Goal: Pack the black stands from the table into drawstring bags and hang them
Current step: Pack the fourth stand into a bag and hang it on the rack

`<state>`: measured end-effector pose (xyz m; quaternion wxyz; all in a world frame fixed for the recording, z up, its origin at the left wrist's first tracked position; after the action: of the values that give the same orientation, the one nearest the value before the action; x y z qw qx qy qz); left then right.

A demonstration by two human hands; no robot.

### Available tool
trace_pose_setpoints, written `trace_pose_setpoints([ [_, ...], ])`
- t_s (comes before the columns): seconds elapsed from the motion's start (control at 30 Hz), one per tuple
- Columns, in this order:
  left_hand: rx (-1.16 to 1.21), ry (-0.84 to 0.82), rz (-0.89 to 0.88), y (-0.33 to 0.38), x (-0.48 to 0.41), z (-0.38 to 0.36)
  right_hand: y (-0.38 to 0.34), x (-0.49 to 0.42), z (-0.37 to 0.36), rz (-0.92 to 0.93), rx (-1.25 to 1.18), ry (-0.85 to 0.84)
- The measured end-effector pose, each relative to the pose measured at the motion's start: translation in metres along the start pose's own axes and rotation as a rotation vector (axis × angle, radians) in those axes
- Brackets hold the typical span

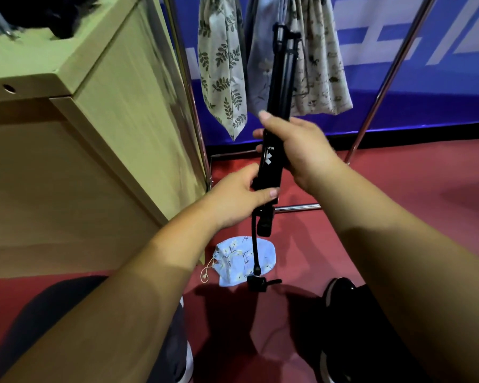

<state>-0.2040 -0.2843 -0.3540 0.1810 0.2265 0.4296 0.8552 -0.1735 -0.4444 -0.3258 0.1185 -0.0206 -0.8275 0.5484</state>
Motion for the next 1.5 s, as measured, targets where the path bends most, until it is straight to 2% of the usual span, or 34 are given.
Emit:
trace_pose_setpoints([
  [0.2, 0.166, -0.075, 0.099, -0.001, -0.008, 0.006, 0.002, 0.004, 0.005, -0.007, -0.154, 0.042],
  [0.37, 0.126, -0.062, 0.187, -0.008, -0.008, 0.009, -0.006, 0.002, 0.012, 0.038, -0.179, 0.086],
  [0.47, 0.236, -0.062, 0.275, -0.007, -0.005, 0.006, -0.007, 0.004, 0.014, 0.043, -0.176, 0.100],
  [0.67, 0.198, -0.090, 0.284, 0.000, 0.001, 0.008, -0.009, 0.004, 0.017, 0.066, -0.208, 0.198],
  [0.83, 0.278, -0.118, 0.320, 0.001, 0.002, 0.005, -0.009, 0.007, 0.020, 0.011, -0.251, 0.289],
  [1.1, 0.174, -0.156, 0.297, -0.001, 0.003, 0.010, -0.008, 0.005, 0.021, 0.038, -0.199, 0.332],
  [1.33, 0.166, -0.179, 0.257, -0.007, 0.000, 0.006, -0.007, 0.008, 0.016, 0.025, -0.221, 0.263],
  [1.5, 0.018, -0.114, 0.078, -0.008, -0.002, 0.010, -0.011, 0.010, 0.016, 0.018, -0.271, 0.207],
])
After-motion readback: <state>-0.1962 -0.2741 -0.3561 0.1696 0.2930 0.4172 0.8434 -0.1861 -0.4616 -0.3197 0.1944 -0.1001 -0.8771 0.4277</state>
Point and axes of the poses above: each hand's wrist, its own x-axis away from the middle knuckle, its own z-axis out of the back of the hand, y = z × x, the point moved 1 cm from there along -x, towards the middle knuckle, and after that the axes turned 12 degrees about -x, right-handed, at the moved point
